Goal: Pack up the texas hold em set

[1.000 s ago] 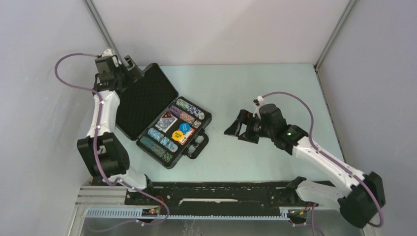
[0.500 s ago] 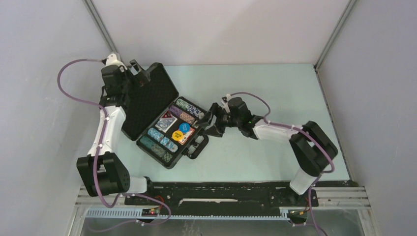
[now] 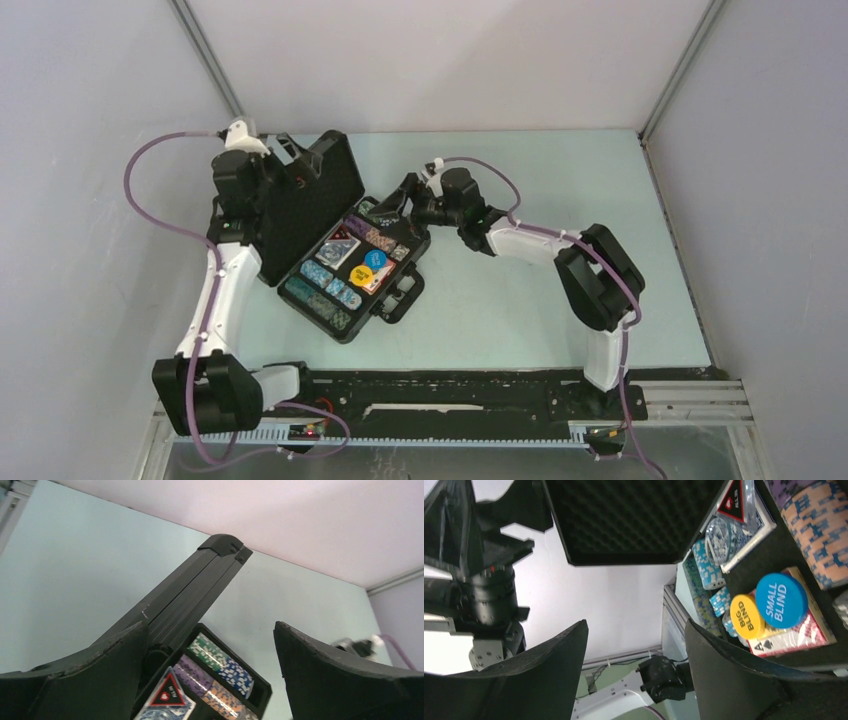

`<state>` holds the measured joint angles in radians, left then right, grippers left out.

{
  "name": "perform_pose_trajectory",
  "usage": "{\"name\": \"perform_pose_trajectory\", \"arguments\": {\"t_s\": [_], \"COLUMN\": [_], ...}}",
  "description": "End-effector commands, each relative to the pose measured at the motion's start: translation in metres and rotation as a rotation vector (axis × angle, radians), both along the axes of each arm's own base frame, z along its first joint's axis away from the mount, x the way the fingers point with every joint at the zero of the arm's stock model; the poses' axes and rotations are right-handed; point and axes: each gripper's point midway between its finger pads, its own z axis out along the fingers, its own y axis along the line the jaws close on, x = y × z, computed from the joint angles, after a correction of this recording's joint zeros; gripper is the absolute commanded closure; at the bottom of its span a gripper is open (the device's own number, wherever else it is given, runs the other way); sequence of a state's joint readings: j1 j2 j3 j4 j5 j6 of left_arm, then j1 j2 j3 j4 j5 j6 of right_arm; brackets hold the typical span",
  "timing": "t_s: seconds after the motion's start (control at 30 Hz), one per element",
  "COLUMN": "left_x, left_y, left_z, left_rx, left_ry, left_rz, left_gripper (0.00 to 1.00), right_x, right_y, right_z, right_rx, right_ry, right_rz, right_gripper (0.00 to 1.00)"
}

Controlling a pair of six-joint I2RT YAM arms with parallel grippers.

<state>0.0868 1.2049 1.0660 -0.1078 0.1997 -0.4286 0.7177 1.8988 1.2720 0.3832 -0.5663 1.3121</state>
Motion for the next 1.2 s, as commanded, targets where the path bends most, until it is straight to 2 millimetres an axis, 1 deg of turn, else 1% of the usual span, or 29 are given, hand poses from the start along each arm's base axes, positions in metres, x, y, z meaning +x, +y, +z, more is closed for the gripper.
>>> {"name": "perform_pose_trajectory", "arguments": {"t_s": [0.0,0.07,0.17,0.23,0.27,0.3,0.37,0.43,0.47,0.63,0.7,0.8,0.9,0.93,0.97,1.07,1.17], "left_x": [-0.052,-0.058,-0.067,-0.072,-0.074,-0.076,-0.081,-0.085,-0.088,-0.110,-0.118,-0.128,-0.134,-0.136,-0.138,-0.144,-0.147], "left_y": [-0.059,-0.065,-0.072,-0.074,-0.074,-0.074,-0.076,-0.078,-0.079,-0.085,-0.085,-0.085,-0.082,-0.080,-0.079,-0.078,-0.074], "left_z": [-0.092,-0.095,-0.098,-0.099,-0.098,-0.098,-0.094,-0.086,-0.079,-0.037,-0.026,-0.016,-0.011,-0.010,-0.009,-0.003,0.003], "left_rx": [-0.177,-0.205,-0.236,-0.240,-0.238,-0.238,-0.242,-0.244,-0.246,-0.257,-0.253,-0.241,-0.214,-0.200,-0.190,-0.172,-0.149], "left_ry": [0.365,0.377,0.372,0.367,0.364,0.361,0.351,0.333,0.320,0.212,0.182,0.154,0.132,0.126,0.124,0.105,0.077], "left_rz": [-0.180,-0.198,-0.220,-0.227,-0.229,-0.233,-0.249,-0.265,-0.272,-0.312,-0.315,-0.316,-0.309,-0.304,-0.301,-0.303,-0.288], "left_gripper": [0.00,0.00,0.00,0.00,0.00,0.00,0.00,0.00,0.00,0.00,0.00,0.00,0.00,0.00,0.00,0.00,0.00], "right_x": [0.014,0.020,0.034,0.040,0.043,0.047,0.051,0.049,0.046,0.038,0.036,0.029,0.018,0.013,0.007,-0.006,-0.016], "right_y": [0.017,0.025,0.036,0.043,0.047,0.051,0.060,0.063,0.063,0.048,0.047,0.040,0.027,0.021,0.016,0.002,-0.009], "right_z": [0.019,0.028,0.036,0.045,0.045,0.052,0.060,0.069,0.069,0.059,0.052,0.039,0.020,0.018,0.011,0.002,-0.005], "right_rx": [0.083,0.129,0.172,0.225,0.245,0.267,0.292,0.345,0.360,0.398,0.382,0.364,0.317,0.300,0.272,0.224,0.189], "right_ry": [0.013,0.004,-0.009,0.002,0.014,0.011,0.014,0.004,0.006,0.033,0.037,0.062,0.070,0.058,0.057,0.040,0.028], "right_rz": [0.010,0.006,-0.013,-0.004,-0.003,-0.003,0.002,0.013,0.014,-0.016,-0.013,-0.011,-0.016,-0.014,-0.011,0.003,0.001], "right_gripper": [0.20,0.20,0.17,0.17,0.17,0.17,0.16,0.16,0.16,0.16,0.16,0.17,0.18,0.18,0.18,0.18,0.18]}}
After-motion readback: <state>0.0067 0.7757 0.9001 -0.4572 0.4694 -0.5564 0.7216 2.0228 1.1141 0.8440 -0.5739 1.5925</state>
